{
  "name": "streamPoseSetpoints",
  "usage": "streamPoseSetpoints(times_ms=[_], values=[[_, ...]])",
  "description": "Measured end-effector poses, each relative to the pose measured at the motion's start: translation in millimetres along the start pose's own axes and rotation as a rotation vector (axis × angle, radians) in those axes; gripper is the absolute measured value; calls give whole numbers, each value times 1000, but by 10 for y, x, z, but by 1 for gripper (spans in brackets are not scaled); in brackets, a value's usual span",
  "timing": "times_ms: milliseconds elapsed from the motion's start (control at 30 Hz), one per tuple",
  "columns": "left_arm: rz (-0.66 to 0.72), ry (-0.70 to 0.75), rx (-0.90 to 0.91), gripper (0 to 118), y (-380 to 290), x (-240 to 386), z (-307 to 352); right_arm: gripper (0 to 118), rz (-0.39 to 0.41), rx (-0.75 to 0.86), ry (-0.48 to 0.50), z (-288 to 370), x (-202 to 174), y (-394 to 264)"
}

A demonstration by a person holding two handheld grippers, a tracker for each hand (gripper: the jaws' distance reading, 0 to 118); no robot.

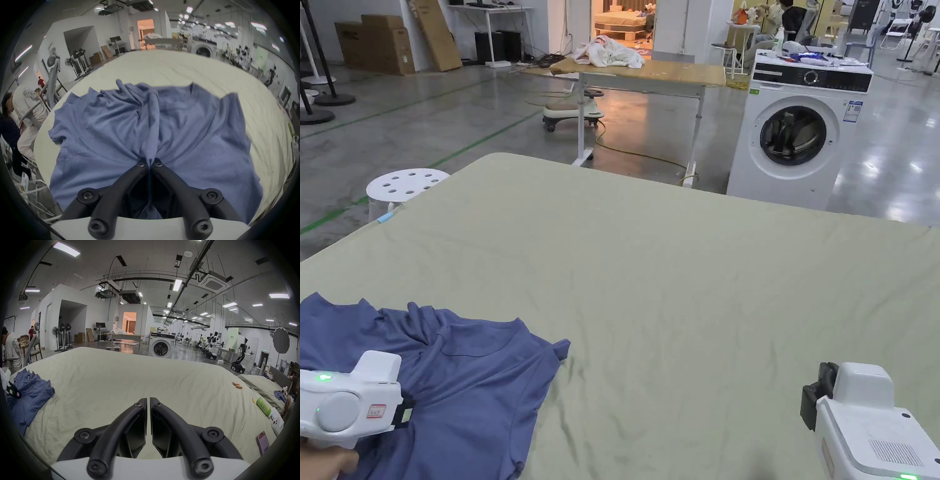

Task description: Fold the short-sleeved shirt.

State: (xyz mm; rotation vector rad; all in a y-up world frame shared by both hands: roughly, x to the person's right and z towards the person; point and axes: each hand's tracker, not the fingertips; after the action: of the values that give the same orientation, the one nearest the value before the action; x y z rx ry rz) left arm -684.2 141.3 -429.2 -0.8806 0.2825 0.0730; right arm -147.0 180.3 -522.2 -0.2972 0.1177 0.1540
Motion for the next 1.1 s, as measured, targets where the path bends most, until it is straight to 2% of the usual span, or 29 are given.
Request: streamPoseSetpoints(times_ms=[300, 567, 833, 1100], values=[[83, -7, 362, 0, 328, 31, 626, 3, -10, 13, -5, 41, 51, 30], [14, -86, 561, 0, 1047, 364, 1154, 3, -34, 38, -33, 132, 185, 92], [-112, -271, 699, 0, 1639, 1245, 1659, 3, -65, 76, -73, 310, 446, 186], [-204, -497, 747, 0, 2006, 2329, 1811, 3, -76, 107, -126, 506, 763, 224]])
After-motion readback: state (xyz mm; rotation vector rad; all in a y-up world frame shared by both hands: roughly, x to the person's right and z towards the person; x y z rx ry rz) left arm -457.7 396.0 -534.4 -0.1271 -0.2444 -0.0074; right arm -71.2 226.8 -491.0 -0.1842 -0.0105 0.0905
